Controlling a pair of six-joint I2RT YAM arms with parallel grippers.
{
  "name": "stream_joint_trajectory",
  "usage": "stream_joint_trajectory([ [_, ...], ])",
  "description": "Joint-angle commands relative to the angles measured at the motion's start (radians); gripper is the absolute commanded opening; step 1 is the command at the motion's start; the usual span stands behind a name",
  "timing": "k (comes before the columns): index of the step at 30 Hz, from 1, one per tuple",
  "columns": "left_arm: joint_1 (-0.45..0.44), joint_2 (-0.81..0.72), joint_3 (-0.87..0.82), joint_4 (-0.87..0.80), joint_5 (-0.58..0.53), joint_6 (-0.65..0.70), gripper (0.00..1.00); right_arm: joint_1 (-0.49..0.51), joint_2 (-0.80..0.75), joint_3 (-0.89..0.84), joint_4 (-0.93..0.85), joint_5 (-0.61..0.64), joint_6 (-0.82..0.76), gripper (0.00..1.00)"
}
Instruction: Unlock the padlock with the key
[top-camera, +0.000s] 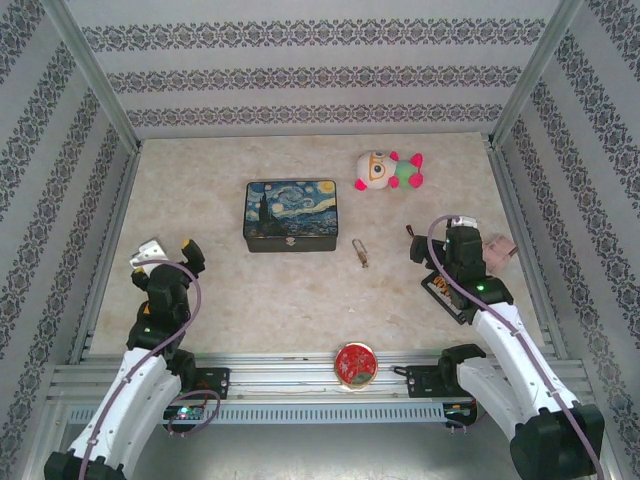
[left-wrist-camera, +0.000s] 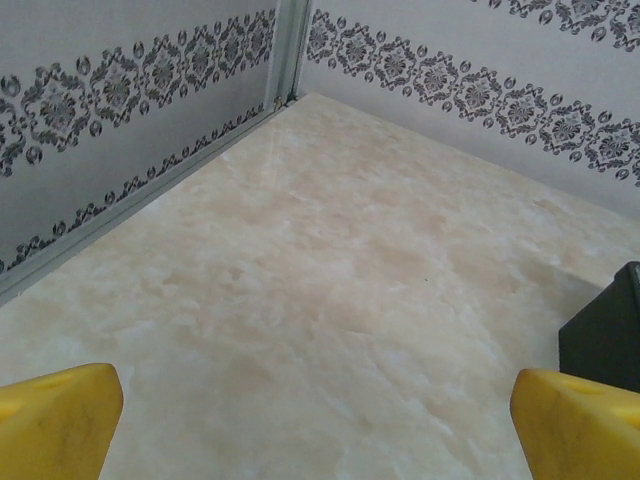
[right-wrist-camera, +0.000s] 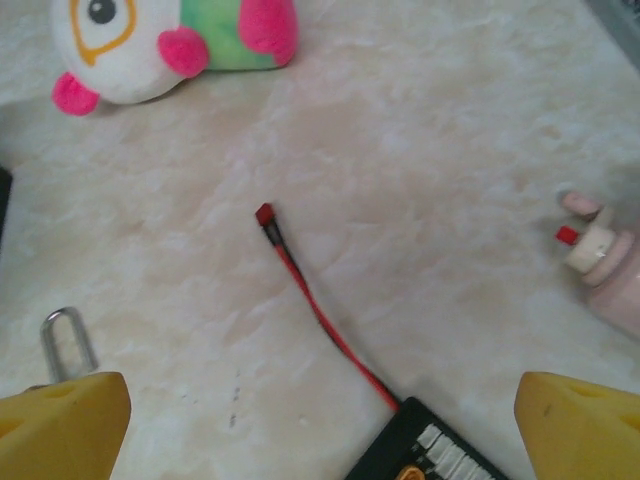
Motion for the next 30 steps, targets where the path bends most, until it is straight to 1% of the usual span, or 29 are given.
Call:
stream_joint_trajectory([
  [1, 0.017, 0.035, -0.043, 0.263, 0.006, 0.125, 0.99, -0.007, -0.027, -0.054, 0.145, 0.079, -0.081, 0.98],
  [3, 0.017, 0.073, -0.062, 0.347, 0.002, 0.171, 0.99, -0.007, -0.054, -0.112, 0.258, 0.050, -0.151, 0.98],
  [7, 0.019, 0.143, -0.051, 0.414, 0.008, 0.226, 0.99, -0.007, -0.105, -0.201, 0.436, 0.072, -0.198, 0.98],
  [12, 0.022, 0.249, -0.055, 0.548, 0.050, 0.300, 0.99, -0.009, -0.146, -0.350, 0.702, 0.087, -0.309, 0.98],
  [14, 0.022, 0.298, -0.046, 0.586, 0.069, 0.319, 0.99, -0.012, -0.137, -0.346, 0.701, 0.090, -0.331, 0.98],
  [17, 0.024, 0.386, -0.026, 0.639, 0.116, 0.348, 0.99, -0.020, -0.083, -0.315, 0.681, 0.086, -0.339, 0.98],
  [20, 0.024, 0.484, -0.009, 0.721, 0.166, 0.382, 0.99, -0.028, -0.010, -0.295, 0.708, 0.075, -0.349, 0.98],
  [23, 0.023, 0.570, 0.018, 0.761, 0.181, 0.390, 0.99, -0.035, 0.056, -0.275, 0.744, 0.078, -0.356, 0.98],
  [30, 0.023, 0.645, 0.039, 0.800, 0.197, 0.387, 0.99, -0.056, 0.152, -0.234, 0.774, 0.056, -0.351, 0.98],
])
